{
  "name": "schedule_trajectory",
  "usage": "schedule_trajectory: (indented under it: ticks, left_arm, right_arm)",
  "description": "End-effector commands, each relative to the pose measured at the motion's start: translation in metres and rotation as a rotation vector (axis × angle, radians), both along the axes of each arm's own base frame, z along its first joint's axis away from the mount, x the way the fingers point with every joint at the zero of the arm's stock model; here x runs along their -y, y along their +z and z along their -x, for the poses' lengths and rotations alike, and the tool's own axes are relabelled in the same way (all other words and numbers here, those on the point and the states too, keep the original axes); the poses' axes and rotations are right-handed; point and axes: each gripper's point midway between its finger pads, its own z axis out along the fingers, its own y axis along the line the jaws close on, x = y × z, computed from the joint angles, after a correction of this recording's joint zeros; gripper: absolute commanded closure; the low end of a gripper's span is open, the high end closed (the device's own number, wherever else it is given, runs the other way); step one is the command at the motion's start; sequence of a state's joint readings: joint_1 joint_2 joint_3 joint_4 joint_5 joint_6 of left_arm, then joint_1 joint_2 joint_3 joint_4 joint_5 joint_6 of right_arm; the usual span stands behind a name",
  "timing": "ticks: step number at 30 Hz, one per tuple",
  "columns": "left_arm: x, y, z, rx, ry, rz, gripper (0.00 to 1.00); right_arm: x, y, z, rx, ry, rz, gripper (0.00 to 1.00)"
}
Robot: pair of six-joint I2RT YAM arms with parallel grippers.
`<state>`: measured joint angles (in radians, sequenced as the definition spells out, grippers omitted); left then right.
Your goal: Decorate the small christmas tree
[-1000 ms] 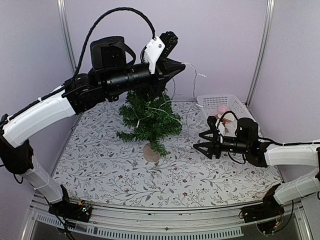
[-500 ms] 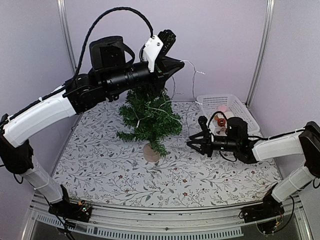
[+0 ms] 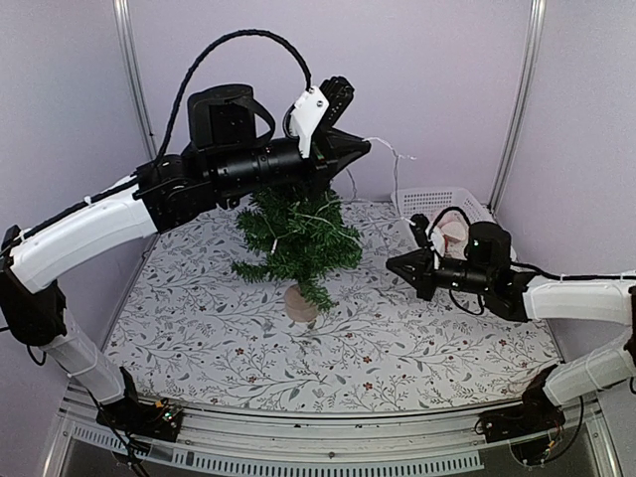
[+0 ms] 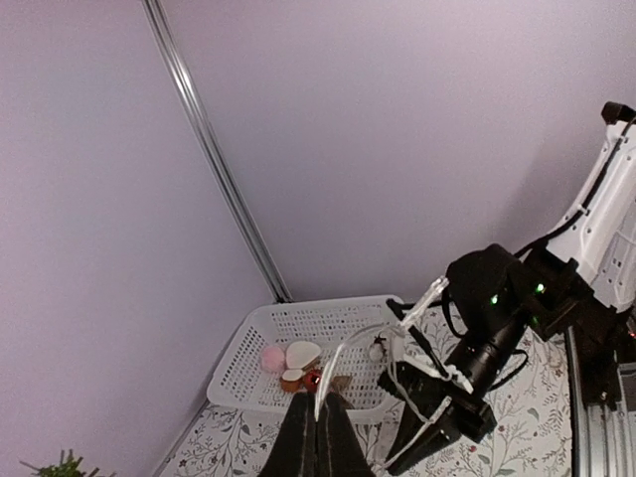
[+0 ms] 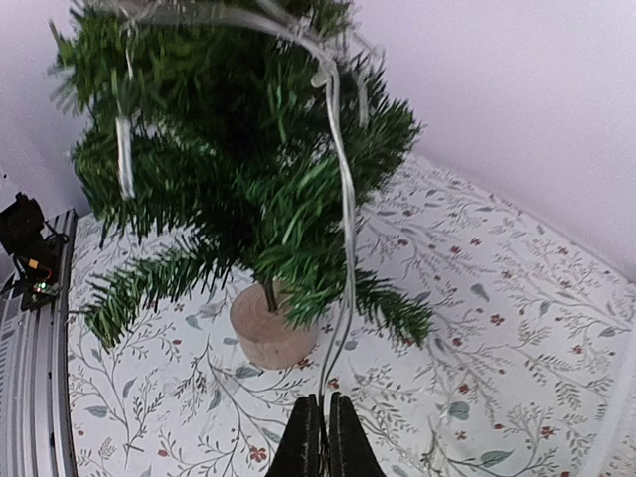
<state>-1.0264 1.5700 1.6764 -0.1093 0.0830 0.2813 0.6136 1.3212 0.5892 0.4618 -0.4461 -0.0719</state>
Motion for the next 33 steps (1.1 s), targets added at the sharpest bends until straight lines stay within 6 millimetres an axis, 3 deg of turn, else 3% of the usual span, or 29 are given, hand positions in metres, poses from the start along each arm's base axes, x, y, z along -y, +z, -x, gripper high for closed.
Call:
schedule_trajectory:
  ticks: [1,8,14,18,25,33]
  left_arm:
    - [0.003,-0.008,0.022,-0.043,-0.114,0.0,1.0]
    - [0.021,-0.052,0.067,-0.091,-0.268,-0.128,1.0]
    - [0.009,-0.083,0.078,-0.143,-0.231,-0.176,1.0]
    - [0.002,-0.12,0.08,-0.169,-0.17,-0.247,1.0]
    - [-0.005,-0.158,0.074,-0.197,-0.094,-0.283,1.0]
    - [0.002,-0.161,0.071,-0.199,-0.09,-0.277,1.0]
  right_arm:
    - [0.035,0.049,-0.005,0.082,-0.156,-0.041,1.0]
    - [0.078,0.101,-0.005,0.18,-0.323,-0.066,1.0]
    - [0.086,0.145,-0.001,0.274,-0.34,-0.072,1.0]
    - [0.086,0.167,0.001,0.323,-0.331,-0.061,1.0]
    - [0.08,0.177,0.0,0.358,-0.295,-0.027,1.0]
    - [0.077,0.178,-0.001,0.359,-0.28,-0.023,1.0]
